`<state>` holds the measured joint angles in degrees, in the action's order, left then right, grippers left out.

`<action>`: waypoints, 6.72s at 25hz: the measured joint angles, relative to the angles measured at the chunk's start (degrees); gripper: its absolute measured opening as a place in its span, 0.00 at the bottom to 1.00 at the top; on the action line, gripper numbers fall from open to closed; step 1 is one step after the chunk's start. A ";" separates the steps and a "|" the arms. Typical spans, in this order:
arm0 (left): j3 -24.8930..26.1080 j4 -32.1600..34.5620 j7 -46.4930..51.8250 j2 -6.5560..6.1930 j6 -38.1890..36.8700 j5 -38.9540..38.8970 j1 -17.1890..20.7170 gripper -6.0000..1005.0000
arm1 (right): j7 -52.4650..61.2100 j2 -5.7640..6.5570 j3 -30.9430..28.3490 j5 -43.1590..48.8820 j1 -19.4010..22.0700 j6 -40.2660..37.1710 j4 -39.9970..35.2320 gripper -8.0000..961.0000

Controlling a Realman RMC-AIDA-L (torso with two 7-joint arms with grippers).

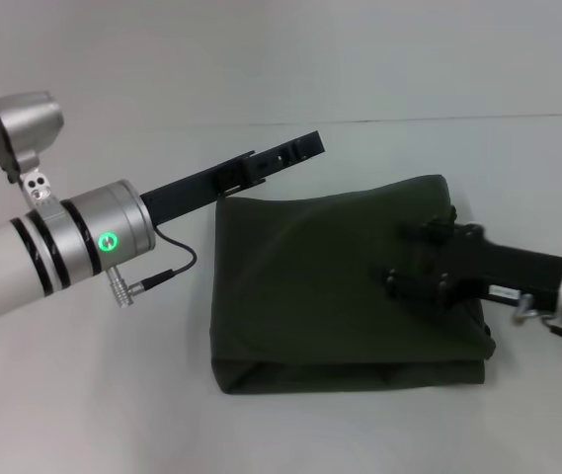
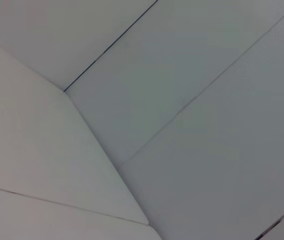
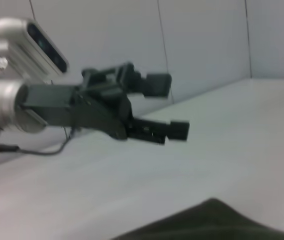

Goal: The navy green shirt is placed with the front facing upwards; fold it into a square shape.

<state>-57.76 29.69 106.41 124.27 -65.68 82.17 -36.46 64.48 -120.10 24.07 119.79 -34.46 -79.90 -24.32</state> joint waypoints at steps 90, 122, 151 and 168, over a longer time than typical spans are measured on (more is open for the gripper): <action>2.03 -0.16 -2.36 0.10 -2.51 -1.40 1.05 0.96 | -6.64 0.20 14.21 -13.62 11.79 9.92 4.42 0.85; 8.20 8.06 29.94 -2.84 -4.37 36.98 0.89 0.96 | -10.25 0.61 0.26 -15.64 15.42 -12.96 -2.99 0.86; 7.47 1.08 34.11 -2.07 0.59 43.87 -6.62 0.89 | -8.76 0.65 -0.23 -15.69 13.94 -11.97 -3.16 0.85; 6.88 1.65 32.56 -1.95 -0.68 43.82 -6.42 0.32 | -8.05 0.57 -0.25 -16.00 13.98 -12.04 -3.38 0.86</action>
<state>-50.88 31.34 138.97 122.32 -66.36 125.99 -42.88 56.43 -119.53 23.82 103.79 -20.47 -91.94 -27.70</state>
